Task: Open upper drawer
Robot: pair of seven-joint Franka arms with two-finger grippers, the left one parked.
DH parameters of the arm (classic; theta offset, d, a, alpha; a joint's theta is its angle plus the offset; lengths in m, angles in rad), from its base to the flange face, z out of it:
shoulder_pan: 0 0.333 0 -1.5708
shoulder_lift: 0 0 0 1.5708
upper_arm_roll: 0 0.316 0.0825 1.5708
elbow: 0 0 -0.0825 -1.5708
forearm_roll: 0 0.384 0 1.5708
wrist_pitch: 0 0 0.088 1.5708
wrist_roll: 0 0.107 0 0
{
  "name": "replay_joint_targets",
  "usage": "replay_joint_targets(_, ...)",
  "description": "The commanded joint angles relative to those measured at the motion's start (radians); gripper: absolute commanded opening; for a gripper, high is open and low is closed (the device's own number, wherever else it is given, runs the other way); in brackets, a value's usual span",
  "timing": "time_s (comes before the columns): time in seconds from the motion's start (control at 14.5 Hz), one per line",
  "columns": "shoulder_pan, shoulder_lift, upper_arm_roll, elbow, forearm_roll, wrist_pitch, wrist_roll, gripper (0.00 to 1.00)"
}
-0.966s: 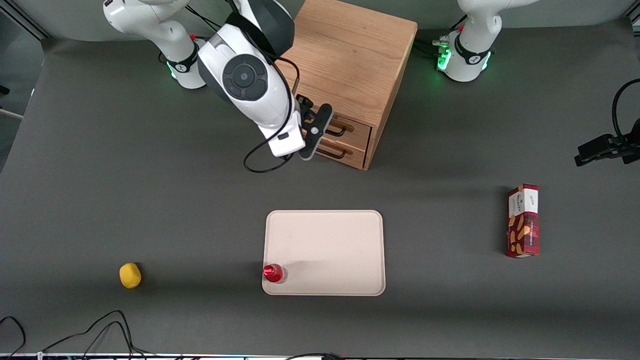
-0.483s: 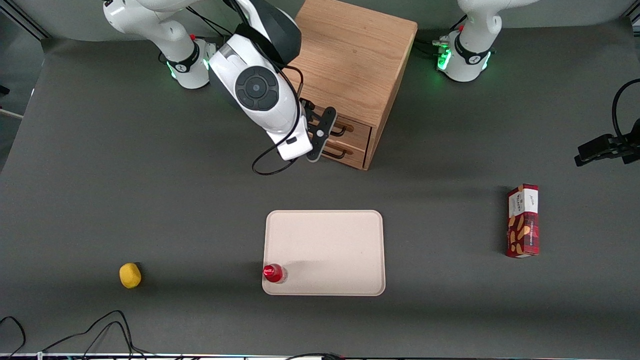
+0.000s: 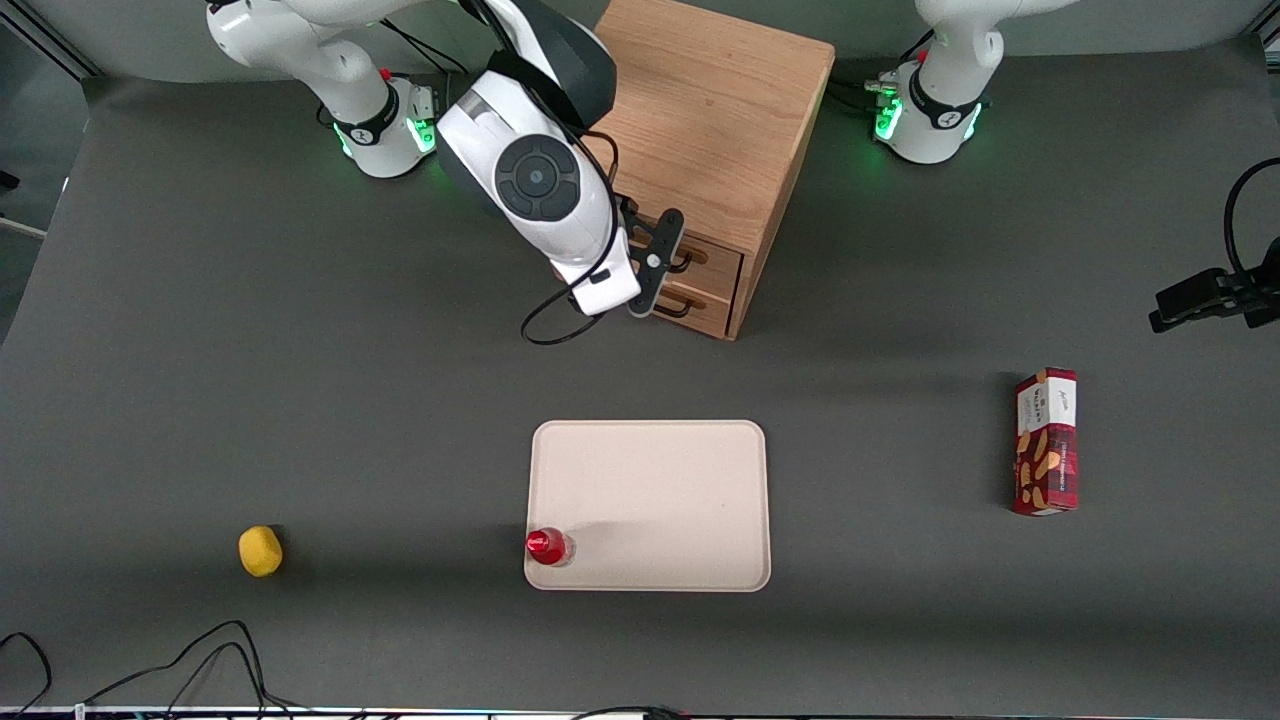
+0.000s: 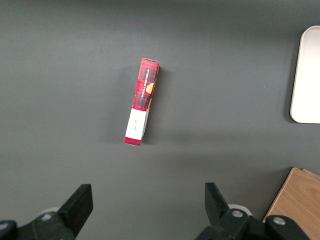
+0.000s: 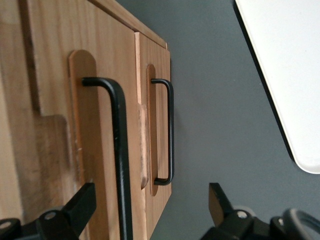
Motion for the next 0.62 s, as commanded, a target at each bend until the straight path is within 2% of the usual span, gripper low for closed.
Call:
replay_joint_targets(0.0,0.002,0.02,-0.003,0.001,0.017,0.031,-0.028,1.0)
replay_joint_targets(0.55,0.002,0.049,-0.003,-0.001,0.005,0.075,-0.043,1.0)
